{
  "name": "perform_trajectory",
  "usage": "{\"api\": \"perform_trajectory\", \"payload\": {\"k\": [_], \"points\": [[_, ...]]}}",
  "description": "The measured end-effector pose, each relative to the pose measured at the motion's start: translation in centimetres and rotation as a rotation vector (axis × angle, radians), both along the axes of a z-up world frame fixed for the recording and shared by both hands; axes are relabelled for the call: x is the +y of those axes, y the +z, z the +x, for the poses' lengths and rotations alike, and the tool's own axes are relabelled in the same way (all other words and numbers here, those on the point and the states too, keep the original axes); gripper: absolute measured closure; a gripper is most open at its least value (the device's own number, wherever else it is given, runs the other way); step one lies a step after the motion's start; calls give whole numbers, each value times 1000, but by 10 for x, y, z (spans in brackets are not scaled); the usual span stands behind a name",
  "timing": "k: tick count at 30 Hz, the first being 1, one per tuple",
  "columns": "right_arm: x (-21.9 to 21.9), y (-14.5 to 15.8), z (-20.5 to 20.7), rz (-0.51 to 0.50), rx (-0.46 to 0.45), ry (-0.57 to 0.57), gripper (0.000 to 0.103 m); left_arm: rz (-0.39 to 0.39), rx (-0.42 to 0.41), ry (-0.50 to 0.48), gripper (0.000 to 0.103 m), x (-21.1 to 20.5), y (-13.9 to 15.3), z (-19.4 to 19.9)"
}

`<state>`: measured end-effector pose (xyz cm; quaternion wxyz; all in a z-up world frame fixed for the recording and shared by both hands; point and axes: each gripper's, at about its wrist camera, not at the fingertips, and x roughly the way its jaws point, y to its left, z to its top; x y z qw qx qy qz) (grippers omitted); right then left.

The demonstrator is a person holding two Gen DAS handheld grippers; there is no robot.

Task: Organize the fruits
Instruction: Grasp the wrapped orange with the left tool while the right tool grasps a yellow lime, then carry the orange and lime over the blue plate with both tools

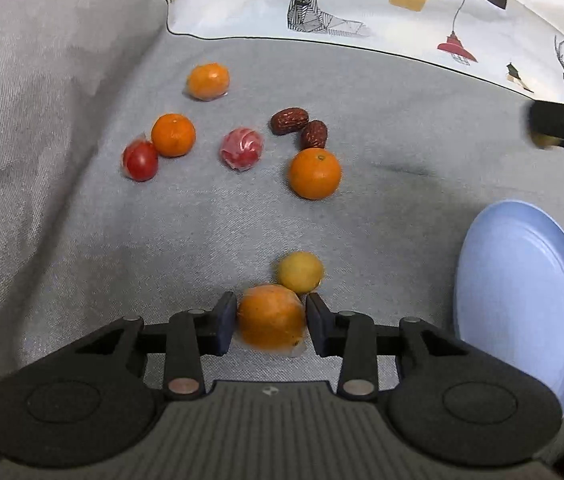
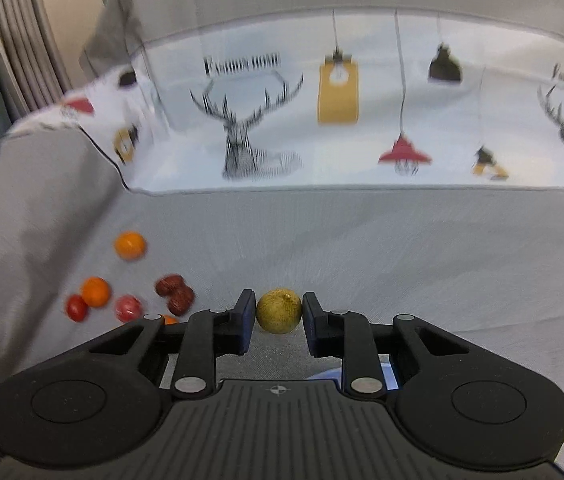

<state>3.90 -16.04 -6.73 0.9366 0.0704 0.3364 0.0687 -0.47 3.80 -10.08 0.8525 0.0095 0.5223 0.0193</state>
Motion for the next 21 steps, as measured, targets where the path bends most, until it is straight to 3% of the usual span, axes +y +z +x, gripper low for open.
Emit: {"api": "perform_trajectory", "payload": {"k": [4,8,11,15,21], "points": [[-23,13,-43,-1,-20,-31,76,5,-32,-20,62,-6,10,-7],[-46,-9,-74,42,31,-127,76,-17,-50,-42,62,-14,21,-13],[-54,-25,-81,35,80,-164,76,-38,-73,-52,62,-21,32,-18],[-59,-29,-90,-32,67,-160,76,-53,-92,-88,62,-35,40,-21],[-73,-32,-93,-14,89,-185,76,-31,-79,-137,62,-50,35,-22]]}}
